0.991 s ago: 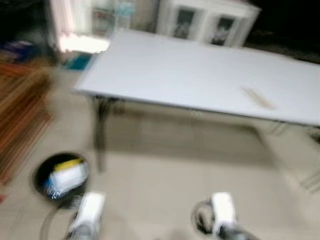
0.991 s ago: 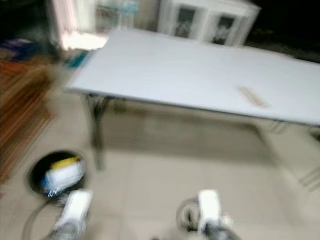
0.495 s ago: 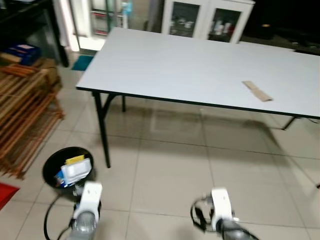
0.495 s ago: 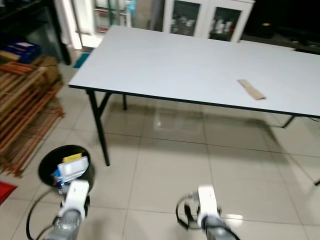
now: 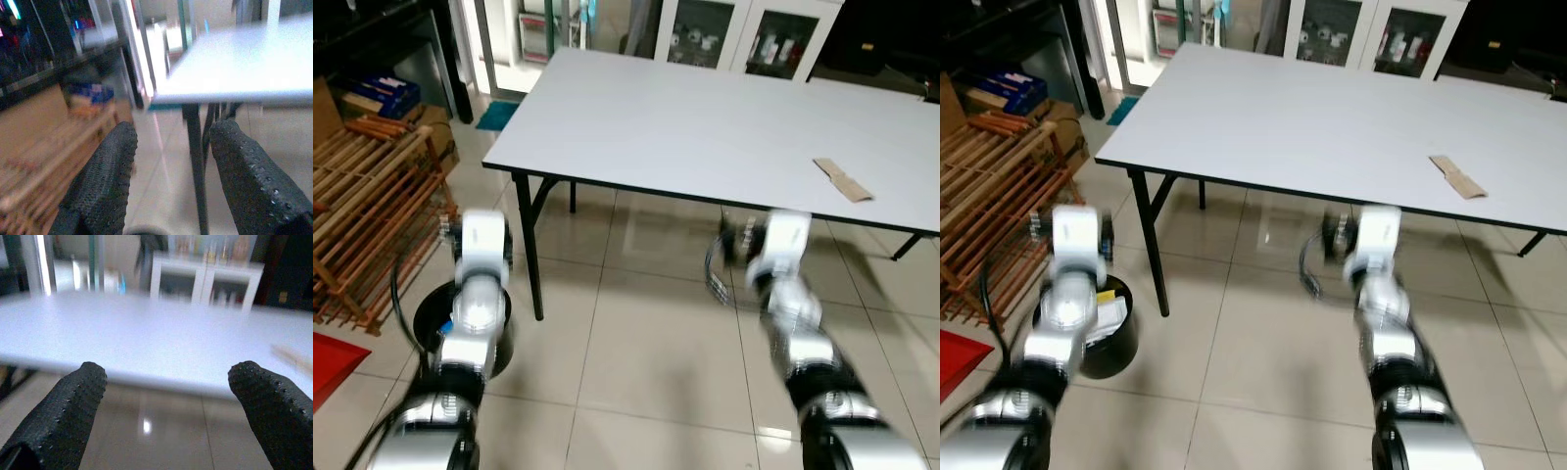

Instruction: Picking trash to rubbish bin

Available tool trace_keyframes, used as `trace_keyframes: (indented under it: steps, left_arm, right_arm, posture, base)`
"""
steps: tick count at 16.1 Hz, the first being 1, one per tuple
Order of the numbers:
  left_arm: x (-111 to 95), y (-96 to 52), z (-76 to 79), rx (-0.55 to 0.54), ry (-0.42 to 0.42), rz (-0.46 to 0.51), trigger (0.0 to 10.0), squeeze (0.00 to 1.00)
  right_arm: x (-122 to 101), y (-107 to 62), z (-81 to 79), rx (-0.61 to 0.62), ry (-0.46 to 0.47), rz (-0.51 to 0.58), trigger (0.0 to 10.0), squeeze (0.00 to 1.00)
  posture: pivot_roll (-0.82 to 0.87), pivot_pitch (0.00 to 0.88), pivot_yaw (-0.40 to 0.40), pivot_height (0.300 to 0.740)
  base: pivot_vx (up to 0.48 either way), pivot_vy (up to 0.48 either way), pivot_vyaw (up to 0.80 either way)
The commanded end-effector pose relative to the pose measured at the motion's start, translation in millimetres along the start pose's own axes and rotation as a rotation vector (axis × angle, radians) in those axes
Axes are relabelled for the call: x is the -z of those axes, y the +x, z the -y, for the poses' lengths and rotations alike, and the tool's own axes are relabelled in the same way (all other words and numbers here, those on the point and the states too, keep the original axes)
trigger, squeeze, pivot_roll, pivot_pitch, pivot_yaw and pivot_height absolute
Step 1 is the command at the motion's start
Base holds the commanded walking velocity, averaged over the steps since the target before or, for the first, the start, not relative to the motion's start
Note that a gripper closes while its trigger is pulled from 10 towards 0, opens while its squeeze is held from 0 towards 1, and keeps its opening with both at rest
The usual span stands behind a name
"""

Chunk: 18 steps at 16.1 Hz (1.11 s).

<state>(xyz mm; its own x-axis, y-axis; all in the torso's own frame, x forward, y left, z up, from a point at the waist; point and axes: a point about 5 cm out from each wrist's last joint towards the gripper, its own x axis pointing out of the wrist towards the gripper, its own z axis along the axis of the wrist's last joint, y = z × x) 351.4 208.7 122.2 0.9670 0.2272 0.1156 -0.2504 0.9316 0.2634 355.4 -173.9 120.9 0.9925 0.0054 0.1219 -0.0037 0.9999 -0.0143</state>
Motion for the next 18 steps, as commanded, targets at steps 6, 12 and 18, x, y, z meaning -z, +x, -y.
trace_keyframes:
  steps: [6,12,18]
  left_arm:
    - [-44.3,12.3,30.5,0.054,-0.05,0.114,10.0,0.0]
    - [-50.7,12.7,34.4,0.074,-0.049,0.124,10.0,0.0]
    - [-50.2,10.1,35.7,0.083,-0.052,0.123,10.0,0.0]
  right_arm:
    - [-16.4,9.7,-24.3,-0.006,0.047,0.045,10.0,0.0]
    - [-24.0,12.1,-28.8,-0.026,0.052,0.056,10.0,0.0]
    - [-25.1,12.9,-27.1,-0.04,0.06,0.049,10.0,0.0]
  posture:
    - [0.02,0.0,-0.089,0.74]
    - [0.02,0.0,-0.092,0.74]
    - [0.02,0.0,-0.093,0.74]
  base:
    - [0.0,0.0,0.0]
    - [0.0,-0.332,0.0]
    - [0.0,-0.397,-0.4]
